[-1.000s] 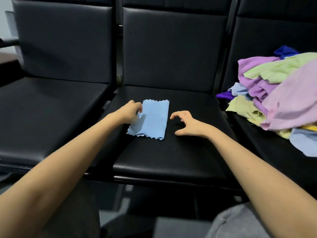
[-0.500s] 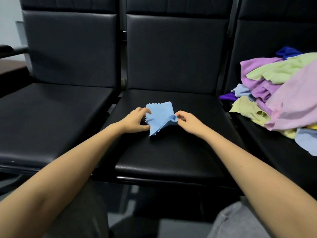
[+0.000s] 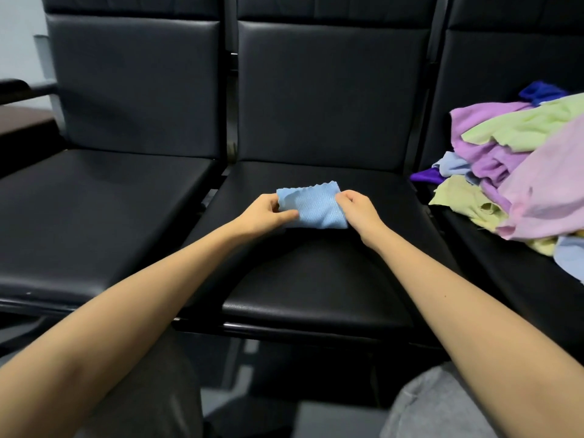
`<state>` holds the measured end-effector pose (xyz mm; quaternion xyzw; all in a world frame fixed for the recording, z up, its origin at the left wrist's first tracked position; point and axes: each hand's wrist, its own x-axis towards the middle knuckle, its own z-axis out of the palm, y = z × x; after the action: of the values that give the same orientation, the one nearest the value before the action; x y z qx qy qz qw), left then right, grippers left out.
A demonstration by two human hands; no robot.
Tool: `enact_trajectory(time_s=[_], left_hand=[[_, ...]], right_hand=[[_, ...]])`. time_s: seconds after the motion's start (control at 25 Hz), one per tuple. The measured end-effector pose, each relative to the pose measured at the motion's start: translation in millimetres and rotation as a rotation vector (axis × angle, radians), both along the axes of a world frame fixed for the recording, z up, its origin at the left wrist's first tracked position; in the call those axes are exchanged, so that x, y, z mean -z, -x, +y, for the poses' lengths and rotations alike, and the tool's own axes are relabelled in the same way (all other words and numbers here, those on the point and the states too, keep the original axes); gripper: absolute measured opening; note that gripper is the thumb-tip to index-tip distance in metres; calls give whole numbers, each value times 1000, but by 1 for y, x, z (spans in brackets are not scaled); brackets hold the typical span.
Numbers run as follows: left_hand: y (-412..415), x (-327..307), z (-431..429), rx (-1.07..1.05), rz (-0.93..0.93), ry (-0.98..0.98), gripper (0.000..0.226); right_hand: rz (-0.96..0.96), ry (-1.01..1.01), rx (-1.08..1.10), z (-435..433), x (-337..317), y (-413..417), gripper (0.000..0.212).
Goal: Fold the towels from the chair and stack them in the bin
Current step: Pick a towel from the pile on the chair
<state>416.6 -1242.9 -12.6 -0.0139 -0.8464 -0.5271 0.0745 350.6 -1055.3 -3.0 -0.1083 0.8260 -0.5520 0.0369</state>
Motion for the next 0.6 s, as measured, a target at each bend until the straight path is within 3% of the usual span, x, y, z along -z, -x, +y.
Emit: enact_trajectory(time_s=[0.2, 0.28, 0.36, 0.44, 0.6], left_hand=[[26, 5, 12, -205, 82, 92, 17], [36, 7, 20, -248, 80, 185, 29], [44, 10, 28, -267, 73, 222, 38], [49, 14, 31, -329, 55, 240, 40], [51, 21, 33, -371, 16, 313, 9]], right_hand=[[12, -37, 80, -2, 7, 10, 32], [0, -4, 101, 1, 9, 14, 27], [-19, -27, 63, 3, 12, 19, 7], [18, -108, 33, 6, 19, 23, 8], [85, -213, 12, 9, 27, 31, 11]])
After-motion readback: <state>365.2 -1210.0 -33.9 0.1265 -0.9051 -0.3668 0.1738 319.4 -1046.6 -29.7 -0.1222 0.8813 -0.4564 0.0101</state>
